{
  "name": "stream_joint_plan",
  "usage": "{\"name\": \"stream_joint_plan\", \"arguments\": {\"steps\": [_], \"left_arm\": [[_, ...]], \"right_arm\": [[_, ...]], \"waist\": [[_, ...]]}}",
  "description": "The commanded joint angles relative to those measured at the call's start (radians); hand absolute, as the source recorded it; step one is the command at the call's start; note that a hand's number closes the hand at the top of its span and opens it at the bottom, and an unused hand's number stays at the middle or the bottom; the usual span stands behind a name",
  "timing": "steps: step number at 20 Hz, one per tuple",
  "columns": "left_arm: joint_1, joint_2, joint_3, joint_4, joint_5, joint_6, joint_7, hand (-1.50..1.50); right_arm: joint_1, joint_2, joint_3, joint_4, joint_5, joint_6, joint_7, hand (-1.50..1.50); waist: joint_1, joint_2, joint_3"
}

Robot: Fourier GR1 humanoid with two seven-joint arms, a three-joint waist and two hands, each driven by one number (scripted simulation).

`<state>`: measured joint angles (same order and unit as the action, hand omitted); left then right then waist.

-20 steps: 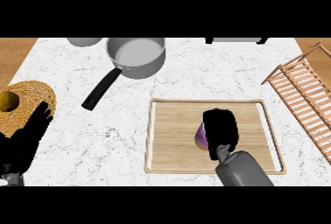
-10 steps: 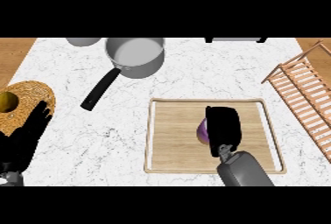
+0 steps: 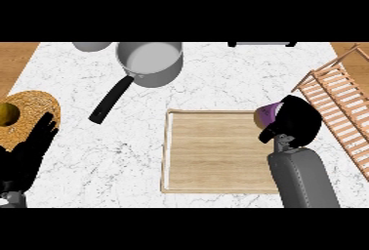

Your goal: Pick the can from the tray and place it in the tiered shelf

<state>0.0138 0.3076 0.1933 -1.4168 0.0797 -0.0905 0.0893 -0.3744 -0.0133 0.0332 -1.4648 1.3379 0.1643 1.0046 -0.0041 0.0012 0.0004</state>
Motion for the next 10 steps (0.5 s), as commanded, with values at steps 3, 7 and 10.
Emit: {"name": "stream_joint_plan", "arguments": {"steps": [3,7,10], "left_arm": [[-0.042,0.001,-0.001,-0.007,-0.007,0.009,0.045,0.00],[-0.016,0.002,0.026,0.028,0.009,-0.003,0.005,0.00],[-0.014,-0.010,-0.016,0.004,-0.024,-0.001,0.011,0.00]], "right_arm": [[-0.044,0.013,-0.028,-0.181,0.048,0.048,0.162,1.50],[-0.052,0.013,-0.009,-0.338,0.007,0.032,0.254,1.50],[-0.098,0.013,0.022,-0.412,-0.003,-0.024,0.325,1.50]], "waist": [[-0.004,-0.005,-0.001],[-0.006,-0.008,-0.001],[-0.001,-0.008,-0.001]]}}
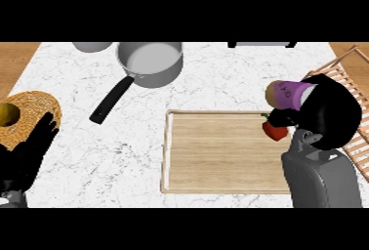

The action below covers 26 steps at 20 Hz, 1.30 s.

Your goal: Pick the can from the tray and place it in the tiered shelf

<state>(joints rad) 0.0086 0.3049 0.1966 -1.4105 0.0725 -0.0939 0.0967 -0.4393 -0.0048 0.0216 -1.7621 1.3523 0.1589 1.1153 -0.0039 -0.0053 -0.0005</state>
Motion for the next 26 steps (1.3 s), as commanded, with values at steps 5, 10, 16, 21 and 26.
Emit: {"name": "stream_joint_plan", "arguments": {"steps": [5,10,16,21,26], "left_arm": [[-0.015,-0.012,-0.004,-0.013,-0.020,0.025,0.016,0.00],[0.028,-0.045,-0.035,-0.079,-0.030,0.033,0.033,0.00],[0.012,-0.024,-0.013,0.001,-0.032,0.009,-0.017,0.00],[0.007,-0.021,0.005,-0.016,-0.014,0.014,0.011,0.00],[-0.011,-0.031,-0.007,-0.015,-0.038,0.035,0.025,0.00]], "right_arm": [[-0.093,0.005,0.101,-0.271,0.053,0.044,0.318,1.50],[-0.225,0.005,0.054,-0.340,0.151,0.221,0.303,1.50],[-0.387,0.005,-0.048,-0.313,0.272,0.309,0.221,1.50],[-0.390,-0.012,-0.115,-0.311,0.368,0.463,0.123,1.50],[-0.509,-0.040,-0.238,-0.212,0.401,0.511,0.036,1.50]], "waist": [[0.002,-0.002,-0.001],[0.006,-0.004,-0.001],[0.000,-0.002,-0.002],[-0.015,-0.008,-0.002],[-0.004,0.000,-0.001]]}}
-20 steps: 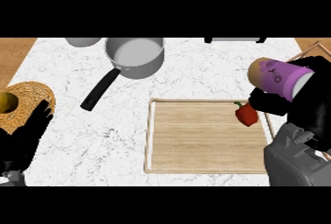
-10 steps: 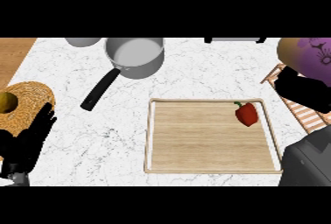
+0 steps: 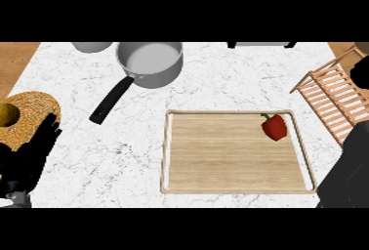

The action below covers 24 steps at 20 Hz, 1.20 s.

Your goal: Pick the can from the tray and place it in the tiered shelf

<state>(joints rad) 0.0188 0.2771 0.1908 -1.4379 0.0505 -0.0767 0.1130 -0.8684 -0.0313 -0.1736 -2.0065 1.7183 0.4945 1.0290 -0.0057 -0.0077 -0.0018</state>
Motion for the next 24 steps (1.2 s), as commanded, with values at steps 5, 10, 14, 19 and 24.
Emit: {"name": "stream_joint_plan", "arguments": {"steps": [5,10,14,19,24], "left_arm": [[-0.004,-0.030,-0.012,-0.004,-0.009,0.017,0.008,0.00],[-0.021,0.030,0.025,-0.009,0.022,-0.036,0.034,0.00],[-0.040,0.031,0.044,0.001,0.036,-0.038,0.033,0.00],[-0.012,-0.020,0.004,0.033,-0.024,-0.009,-0.031,0.00],[0.006,0.014,0.035,-0.022,0.011,-0.048,0.007,0.00]], "right_arm": [[-0.155,-0.092,-0.173,0.086,0.040,0.231,0.043,1.50],[-0.046,-0.154,-0.244,0.094,0.032,0.173,-0.059,1.50],[-0.074,-0.262,-0.356,0.193,-0.011,0.153,-0.128,1.50],[0.031,-0.271,-0.431,0.183,-0.098,0.027,-0.160,1.50],[0.028,-0.320,-0.487,0.315,-0.163,-0.061,-0.150,1.50]], "waist": [[0.003,0.003,0.001],[0.005,0.006,0.002],[0.006,0.007,0.002],[0.006,0.008,0.002],[0.013,0.008,0.002]]}}
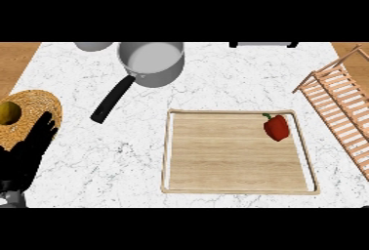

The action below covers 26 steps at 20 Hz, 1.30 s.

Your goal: Pick the can from the tray and place it in the tiered shelf

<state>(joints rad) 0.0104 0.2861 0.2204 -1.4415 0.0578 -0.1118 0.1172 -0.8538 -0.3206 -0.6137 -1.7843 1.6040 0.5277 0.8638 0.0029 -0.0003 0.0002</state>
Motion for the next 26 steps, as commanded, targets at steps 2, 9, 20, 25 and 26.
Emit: {"name": "stream_joint_plan", "arguments": {"steps": [2,9,20,25,26], "left_arm": [[0.000,0.010,0.013,-0.019,0.016,-0.022,0.023,0.00],[0.012,-0.011,0.010,0.011,-0.004,-0.018,-0.025,0.00],[0.010,-0.022,0.008,0.009,-0.020,-0.018,-0.012,0.00],[-0.010,-0.021,0.021,0.033,-0.027,0.000,-0.018,0.00],[-0.045,-0.015,0.011,0.067,-0.035,-0.016,-0.034,0.00]], "right_arm": [[0.063,-0.046,-0.066,0.114,-0.066,-0.119,0.005,1.50],[0.177,-0.073,-0.077,0.036,-0.107,-0.068,0.020,-1.50],[0.222,-0.049,-0.138,0.026,-0.310,-0.339,0.018,-1.50],[0.139,-0.046,-0.172,-0.097,-0.424,-0.279,0.090,-1.50],[0.136,-0.065,-0.176,-0.086,-0.427,-0.294,0.106,-1.50]], "waist": [[0.002,0.001,0.000],[-0.004,-0.002,0.000],[-0.003,-0.001,0.000],[-0.005,-0.003,0.000],[-0.006,-0.001,-0.001]]}}
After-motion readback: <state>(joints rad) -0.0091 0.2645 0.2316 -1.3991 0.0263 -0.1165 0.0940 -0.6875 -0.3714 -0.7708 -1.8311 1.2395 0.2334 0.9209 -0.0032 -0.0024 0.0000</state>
